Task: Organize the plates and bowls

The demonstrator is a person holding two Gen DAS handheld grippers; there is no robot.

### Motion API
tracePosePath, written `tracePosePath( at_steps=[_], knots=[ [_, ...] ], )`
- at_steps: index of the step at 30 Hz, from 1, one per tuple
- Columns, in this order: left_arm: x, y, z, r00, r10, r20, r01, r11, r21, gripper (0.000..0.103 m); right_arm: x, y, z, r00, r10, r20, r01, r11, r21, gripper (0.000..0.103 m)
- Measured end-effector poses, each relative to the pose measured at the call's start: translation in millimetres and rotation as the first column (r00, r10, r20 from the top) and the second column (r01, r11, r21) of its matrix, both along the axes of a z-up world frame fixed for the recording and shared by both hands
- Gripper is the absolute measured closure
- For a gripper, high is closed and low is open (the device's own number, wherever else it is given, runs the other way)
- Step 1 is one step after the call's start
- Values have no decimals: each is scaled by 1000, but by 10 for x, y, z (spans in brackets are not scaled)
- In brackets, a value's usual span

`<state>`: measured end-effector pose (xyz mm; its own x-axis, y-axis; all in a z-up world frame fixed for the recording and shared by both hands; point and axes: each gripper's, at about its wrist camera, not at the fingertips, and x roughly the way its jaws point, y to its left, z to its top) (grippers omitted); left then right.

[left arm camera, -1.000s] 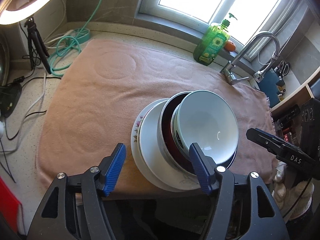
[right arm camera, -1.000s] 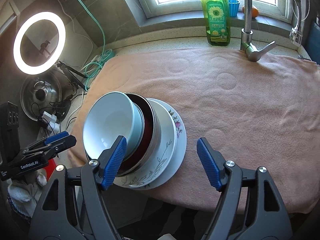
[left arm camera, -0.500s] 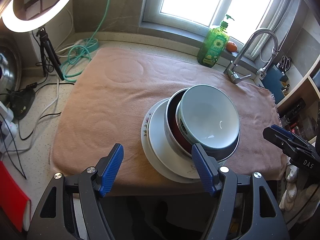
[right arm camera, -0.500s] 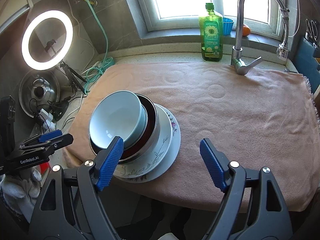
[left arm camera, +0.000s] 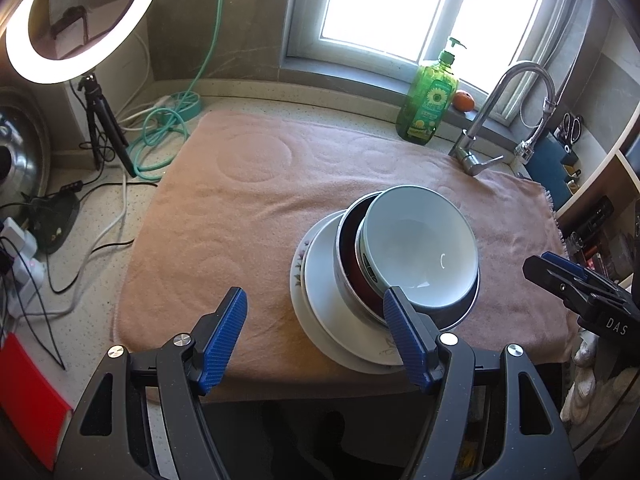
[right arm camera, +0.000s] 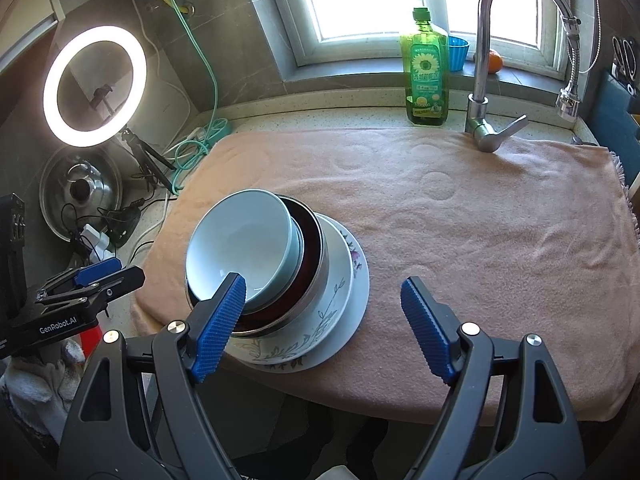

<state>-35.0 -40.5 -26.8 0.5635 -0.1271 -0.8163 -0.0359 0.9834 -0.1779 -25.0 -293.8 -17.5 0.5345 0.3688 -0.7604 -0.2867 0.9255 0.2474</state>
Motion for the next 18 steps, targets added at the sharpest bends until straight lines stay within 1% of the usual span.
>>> tracePosePath(
  at_steps=[5, 9, 18],
  knots=[
    [22, 0, 41, 1000, -5, 17, 5, 1000, 8, 32, 22, 25, -3, 1000, -2, -1, 2, 1000, -2, 21],
    [34, -3, 72, 1000, -8, 30, 7, 999, 31, 32, 35, 32, -3, 1000, -12, -4, 12, 1000, 4, 21],
    [77, 7, 88, 1000, -10, 26, 9, 999, 37, 32, 51, 54, -5, 1000, -12, -12, 12, 1000, 6, 21]
  ],
)
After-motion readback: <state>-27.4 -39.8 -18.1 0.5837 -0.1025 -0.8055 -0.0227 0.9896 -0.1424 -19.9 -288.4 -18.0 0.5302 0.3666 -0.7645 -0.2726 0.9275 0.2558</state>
